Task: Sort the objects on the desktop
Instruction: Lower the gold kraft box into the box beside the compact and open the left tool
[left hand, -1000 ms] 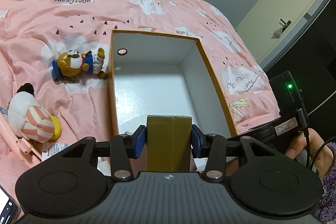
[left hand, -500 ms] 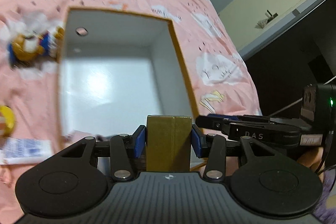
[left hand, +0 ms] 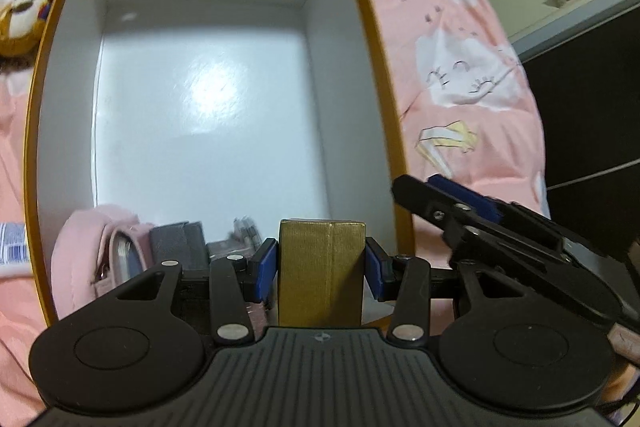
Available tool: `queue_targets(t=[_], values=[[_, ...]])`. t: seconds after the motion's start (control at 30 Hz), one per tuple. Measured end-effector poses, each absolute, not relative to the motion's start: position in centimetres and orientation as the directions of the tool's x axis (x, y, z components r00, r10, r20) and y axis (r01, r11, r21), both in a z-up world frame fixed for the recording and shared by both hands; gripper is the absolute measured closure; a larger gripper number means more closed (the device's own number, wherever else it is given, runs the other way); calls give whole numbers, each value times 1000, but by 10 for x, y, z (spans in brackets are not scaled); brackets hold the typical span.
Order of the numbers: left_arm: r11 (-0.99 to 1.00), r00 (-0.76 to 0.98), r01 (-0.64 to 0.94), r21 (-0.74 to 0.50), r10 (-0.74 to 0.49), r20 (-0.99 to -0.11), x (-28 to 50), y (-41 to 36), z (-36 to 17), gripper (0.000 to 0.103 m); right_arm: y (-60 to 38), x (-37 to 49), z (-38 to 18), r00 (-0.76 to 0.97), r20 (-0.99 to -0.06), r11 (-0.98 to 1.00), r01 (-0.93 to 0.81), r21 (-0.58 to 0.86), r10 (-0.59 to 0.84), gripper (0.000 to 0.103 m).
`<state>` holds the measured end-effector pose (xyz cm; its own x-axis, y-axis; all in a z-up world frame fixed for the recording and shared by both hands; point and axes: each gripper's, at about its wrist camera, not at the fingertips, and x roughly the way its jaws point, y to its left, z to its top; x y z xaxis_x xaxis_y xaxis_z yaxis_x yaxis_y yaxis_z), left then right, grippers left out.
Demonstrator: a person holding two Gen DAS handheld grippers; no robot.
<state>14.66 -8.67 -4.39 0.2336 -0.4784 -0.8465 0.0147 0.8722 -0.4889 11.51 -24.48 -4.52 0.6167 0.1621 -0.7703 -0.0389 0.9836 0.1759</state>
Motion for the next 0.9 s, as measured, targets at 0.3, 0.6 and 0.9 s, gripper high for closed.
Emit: queue_targets(t=[0.3,0.6,0.9], values=[[863,176,-36,-504,-491,-853,149,-82,-57,52,-247,109,-44,628,-760,985,-75,157,169,62],[841,159,-40,-539,-527,-835,151,-76,-62,51,-240,109,-40,627,-767,990,-100,99,140,62],[805,163,-64,-590,-575,-802,151,-66,-65,45,-234,110,-38,622,-775,993,-100,55,105,61]])
